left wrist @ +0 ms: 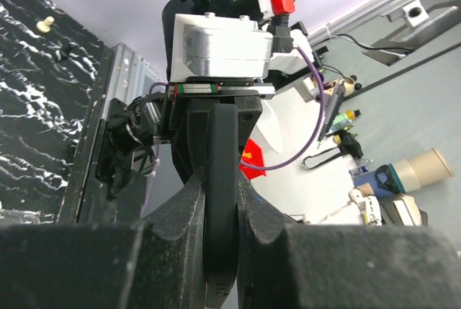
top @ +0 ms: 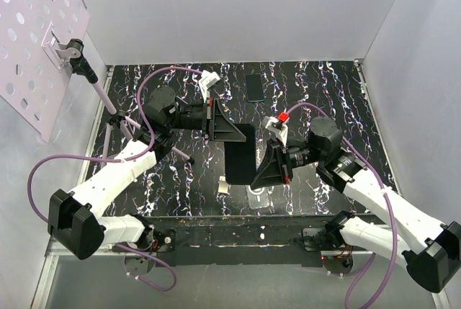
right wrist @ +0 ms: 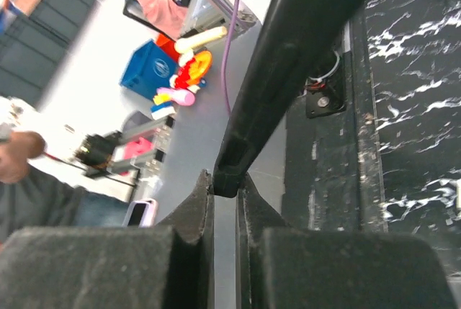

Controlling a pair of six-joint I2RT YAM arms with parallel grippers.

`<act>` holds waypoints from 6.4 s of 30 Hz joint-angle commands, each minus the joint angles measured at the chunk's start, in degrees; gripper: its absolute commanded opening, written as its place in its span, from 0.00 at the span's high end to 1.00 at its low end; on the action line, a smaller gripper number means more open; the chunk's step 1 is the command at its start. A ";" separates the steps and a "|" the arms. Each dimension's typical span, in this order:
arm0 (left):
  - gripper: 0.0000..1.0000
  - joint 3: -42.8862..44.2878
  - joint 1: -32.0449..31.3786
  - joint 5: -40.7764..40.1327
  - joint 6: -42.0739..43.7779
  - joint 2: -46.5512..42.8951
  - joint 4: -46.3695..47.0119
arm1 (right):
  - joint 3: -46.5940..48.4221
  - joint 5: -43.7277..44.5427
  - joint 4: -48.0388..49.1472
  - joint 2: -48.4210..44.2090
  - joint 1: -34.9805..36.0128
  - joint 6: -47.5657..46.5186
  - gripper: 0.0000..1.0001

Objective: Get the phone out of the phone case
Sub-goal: Remove the phone case from the phone.

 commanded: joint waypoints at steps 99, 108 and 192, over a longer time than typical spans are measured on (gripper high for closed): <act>1.00 -3.60 10.40 -31.52 -23.28 5.17 19.67 | 22.84 35.01 -14.77 8.86 -7.07 15.83 0.55; 1.00 -3.69 10.32 -31.43 -23.81 5.35 19.94 | 22.23 33.34 -12.40 10.35 -7.07 17.32 0.55; 1.00 -4.66 0.30 -12.72 34.97 -8.80 -2.21 | 0.44 12.15 36.09 4.20 -15.07 59.58 0.99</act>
